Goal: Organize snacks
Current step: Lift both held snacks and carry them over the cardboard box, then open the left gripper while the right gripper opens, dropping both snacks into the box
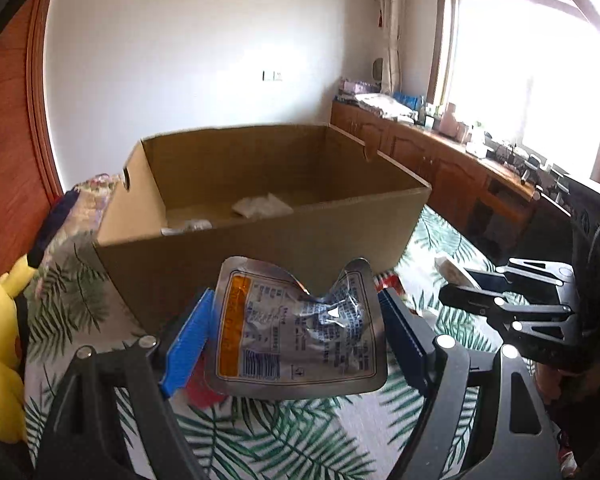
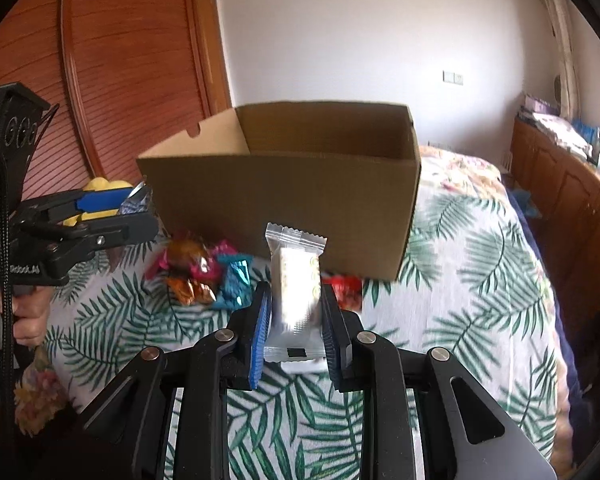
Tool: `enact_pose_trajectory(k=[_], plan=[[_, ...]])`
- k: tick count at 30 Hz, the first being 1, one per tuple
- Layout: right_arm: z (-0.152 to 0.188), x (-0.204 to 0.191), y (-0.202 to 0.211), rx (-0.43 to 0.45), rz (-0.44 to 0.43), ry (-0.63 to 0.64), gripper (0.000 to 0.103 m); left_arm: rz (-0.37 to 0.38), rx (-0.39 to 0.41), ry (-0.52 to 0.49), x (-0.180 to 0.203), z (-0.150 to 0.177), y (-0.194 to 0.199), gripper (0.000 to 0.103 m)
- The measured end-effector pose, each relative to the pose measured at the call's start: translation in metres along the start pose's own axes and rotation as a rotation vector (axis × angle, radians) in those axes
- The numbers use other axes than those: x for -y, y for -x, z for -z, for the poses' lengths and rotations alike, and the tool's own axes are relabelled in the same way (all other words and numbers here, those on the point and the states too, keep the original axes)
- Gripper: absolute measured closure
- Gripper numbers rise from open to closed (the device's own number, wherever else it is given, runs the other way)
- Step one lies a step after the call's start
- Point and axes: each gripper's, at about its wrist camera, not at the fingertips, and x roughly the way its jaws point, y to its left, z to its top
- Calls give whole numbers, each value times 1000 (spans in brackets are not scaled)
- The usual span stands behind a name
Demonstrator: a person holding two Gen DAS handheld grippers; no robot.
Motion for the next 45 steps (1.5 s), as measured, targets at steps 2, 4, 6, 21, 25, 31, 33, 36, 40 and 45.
enact_pose_trajectory(k=[2,4,6,21,25,31,33,36,40,45], plan=[[-8,-3,0,11,1,11,80,-2,18,-2,-5,-7,1,21],[-15,-5,0,20,2,21,80,-3,35,-3,-8,-13,1,21],[-21,-6,0,30,5,31,80,-3,51,-6,-12,-20,1,21],[-63,-13,-3,102,25,94,81,-3,115,-24,-25,-57,-5,21],[-75,-12,-7,117,29,99,81,-12,118,-14,-35,-65,-13,21],[-91,-11,-20,123,41,118,80,-43,110,-3,-49,-73,-30,21],[-95,-10,-26,121,45,124,80,-52,107,-3,-53,-76,-36,21],[-101,-7,-37,114,47,128,80,-60,101,-3,-57,-80,-45,21],[-106,-5,-49,104,48,136,80,-67,99,-6,-61,-84,-55,21],[-110,-1,-64,90,42,137,80,-61,80,5,-65,-87,-70,21]])
